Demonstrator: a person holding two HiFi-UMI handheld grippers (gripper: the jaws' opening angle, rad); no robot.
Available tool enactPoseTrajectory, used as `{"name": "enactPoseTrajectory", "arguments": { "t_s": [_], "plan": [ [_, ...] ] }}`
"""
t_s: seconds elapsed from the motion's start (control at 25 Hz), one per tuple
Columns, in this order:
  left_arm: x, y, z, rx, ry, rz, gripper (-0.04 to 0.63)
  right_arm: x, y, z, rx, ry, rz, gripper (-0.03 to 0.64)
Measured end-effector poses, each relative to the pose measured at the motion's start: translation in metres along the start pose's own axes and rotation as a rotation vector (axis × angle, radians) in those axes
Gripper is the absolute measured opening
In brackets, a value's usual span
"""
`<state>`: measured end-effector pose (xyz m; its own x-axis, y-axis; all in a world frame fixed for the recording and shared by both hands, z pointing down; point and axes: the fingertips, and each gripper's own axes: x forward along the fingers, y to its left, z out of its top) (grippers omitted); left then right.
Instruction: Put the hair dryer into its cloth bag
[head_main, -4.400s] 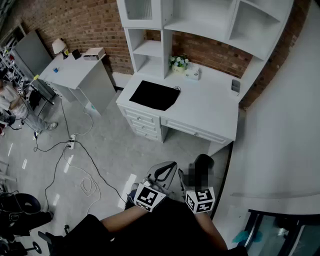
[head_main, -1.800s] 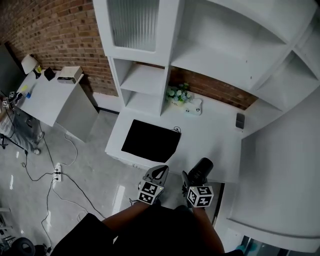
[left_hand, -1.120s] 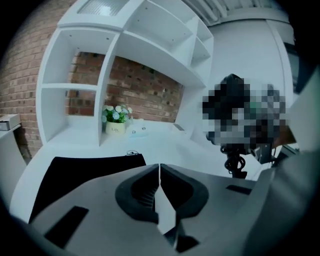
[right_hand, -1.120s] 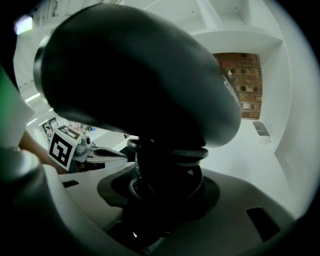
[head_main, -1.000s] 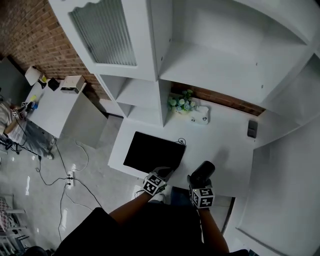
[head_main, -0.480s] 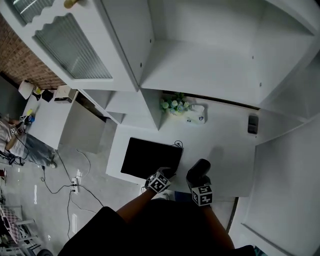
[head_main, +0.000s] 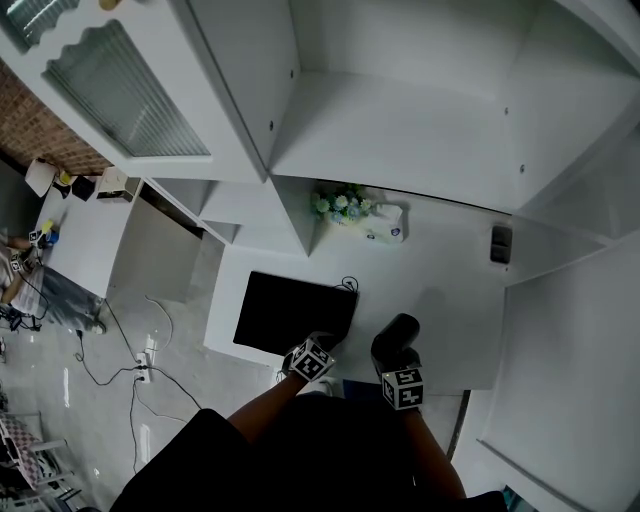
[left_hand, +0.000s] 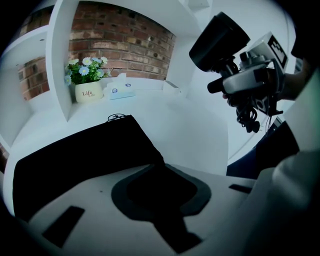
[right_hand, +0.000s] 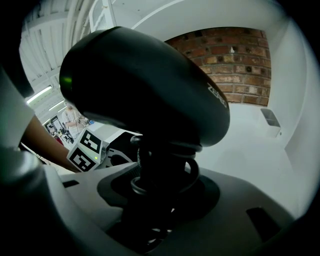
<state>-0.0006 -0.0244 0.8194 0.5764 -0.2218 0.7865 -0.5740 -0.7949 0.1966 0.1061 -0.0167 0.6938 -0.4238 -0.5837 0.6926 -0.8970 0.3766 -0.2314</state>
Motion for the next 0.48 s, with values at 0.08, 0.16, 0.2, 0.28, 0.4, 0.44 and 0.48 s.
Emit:
{"name": "enactPoseTrajectory", "arguments": {
  "t_s": [0.08, 0.16, 0.2, 0.28, 0.4, 0.44, 0.48],
  "plan": [
    [-0.003, 0.002, 0.004, -0.031, -0.031, -0.003, 0.050, 0.000, 0.000, -0.001, 0.000, 0.002, -0.002, 0.224],
    [-0.011, 0.002, 0.010, -0.073, -0.059, -0.022, 0.048, 0.001, 0.002, -0.002, 0.004, 0.004, 0.001, 0.224],
    [-0.014, 0.002, 0.013, -0.091, -0.070, -0.031, 0.048, 0.002, 0.003, -0.002, 0.005, 0.005, 0.002, 0.224],
    [-0.019, 0.003, 0.017, -0.121, -0.088, -0.038, 0.049, 0.004, 0.004, -0.003, 0.003, 0.009, 0.005, 0.224],
    [-0.025, 0.003, 0.025, -0.158, -0.123, -0.028, 0.048, 0.006, 0.005, -0.006, -0.001, 0.014, 0.012, 0.224],
    [-0.027, 0.003, 0.027, -0.167, -0.136, -0.021, 0.048, 0.007, 0.006, -0.006, -0.003, 0.016, 0.014, 0.224],
    [-0.030, 0.003, 0.029, -0.180, -0.149, -0.015, 0.046, 0.007, 0.006, -0.006, -0.006, 0.018, 0.015, 0.224]
  ]
}}
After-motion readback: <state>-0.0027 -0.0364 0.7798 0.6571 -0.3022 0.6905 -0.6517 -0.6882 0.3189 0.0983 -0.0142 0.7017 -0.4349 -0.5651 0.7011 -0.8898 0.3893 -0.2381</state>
